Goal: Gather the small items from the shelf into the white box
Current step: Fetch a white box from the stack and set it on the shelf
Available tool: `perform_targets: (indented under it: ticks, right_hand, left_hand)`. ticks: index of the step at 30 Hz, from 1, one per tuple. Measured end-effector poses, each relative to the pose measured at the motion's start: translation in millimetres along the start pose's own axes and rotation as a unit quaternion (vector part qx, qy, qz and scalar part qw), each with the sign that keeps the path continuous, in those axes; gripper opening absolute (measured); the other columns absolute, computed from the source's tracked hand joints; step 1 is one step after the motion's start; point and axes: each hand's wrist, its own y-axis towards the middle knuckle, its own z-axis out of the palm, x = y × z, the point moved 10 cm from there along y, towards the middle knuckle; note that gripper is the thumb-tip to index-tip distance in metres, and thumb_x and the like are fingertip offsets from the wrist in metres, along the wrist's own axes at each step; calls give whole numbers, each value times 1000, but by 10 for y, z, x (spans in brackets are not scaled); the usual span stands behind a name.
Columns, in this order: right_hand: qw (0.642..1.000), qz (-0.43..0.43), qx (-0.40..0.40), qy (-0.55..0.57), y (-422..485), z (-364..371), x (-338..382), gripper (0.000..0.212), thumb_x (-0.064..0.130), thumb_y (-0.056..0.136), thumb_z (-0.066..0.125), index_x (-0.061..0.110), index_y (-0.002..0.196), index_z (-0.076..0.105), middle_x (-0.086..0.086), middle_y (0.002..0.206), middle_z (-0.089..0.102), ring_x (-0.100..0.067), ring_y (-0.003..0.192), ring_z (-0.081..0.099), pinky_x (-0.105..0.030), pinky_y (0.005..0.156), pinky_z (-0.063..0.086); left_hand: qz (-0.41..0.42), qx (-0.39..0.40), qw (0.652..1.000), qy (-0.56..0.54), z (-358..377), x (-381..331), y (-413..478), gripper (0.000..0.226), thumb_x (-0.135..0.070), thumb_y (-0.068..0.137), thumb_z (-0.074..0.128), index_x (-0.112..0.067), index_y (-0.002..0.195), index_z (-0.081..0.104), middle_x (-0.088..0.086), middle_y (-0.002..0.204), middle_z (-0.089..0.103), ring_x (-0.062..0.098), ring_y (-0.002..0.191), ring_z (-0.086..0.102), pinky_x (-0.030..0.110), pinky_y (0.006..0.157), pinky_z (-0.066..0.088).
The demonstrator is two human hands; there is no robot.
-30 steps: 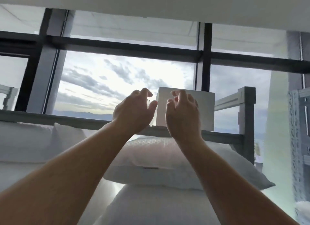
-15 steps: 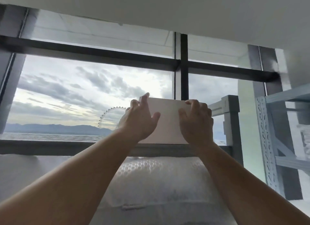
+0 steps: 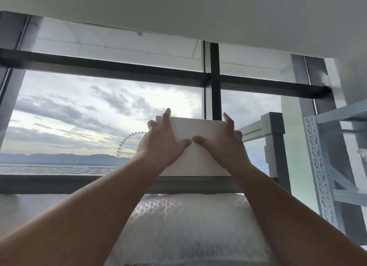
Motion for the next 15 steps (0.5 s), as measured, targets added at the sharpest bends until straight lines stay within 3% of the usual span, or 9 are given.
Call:
perform_targets:
  ticks: [6, 10, 15]
  right_hand:
    - [1000, -6, 11, 29, -1, -11, 5, 109, 76, 56, 75, 37, 143, 22, -8, 133, 43, -19, 98, 46, -35, 78, 48]
    - [1000, -13, -5, 16, -24, -71, 57, 105, 77, 54, 76, 34, 137, 28, -6, 127, 48, -20, 98, 51, -40, 83, 55]
    - [999, -29, -22, 37, -32, -206, 116, 104, 77, 48, 73, 34, 131, 29, -4, 122, 49, -19, 93, 53, -34, 75, 50]
  left_hand:
    - [-16, -11, 1000, -10, -108, -38, -114, 86, -60, 73, 72, -34, 138, 21, 10, 111, 48, 24, 83, 53, 32, 66, 41]
    - [-26, -30, 999, -4, -210, -121, -154, 82, -56, 70, 77, -30, 131, 29, 4, 104, 44, 21, 81, 52, 31, 64, 42]
    - [-39, -68, 997, -1, -334, -215, -257, 83, -54, 68, 80, -32, 130, 29, 6, 114, 47, 21, 79, 53, 32, 68, 46]
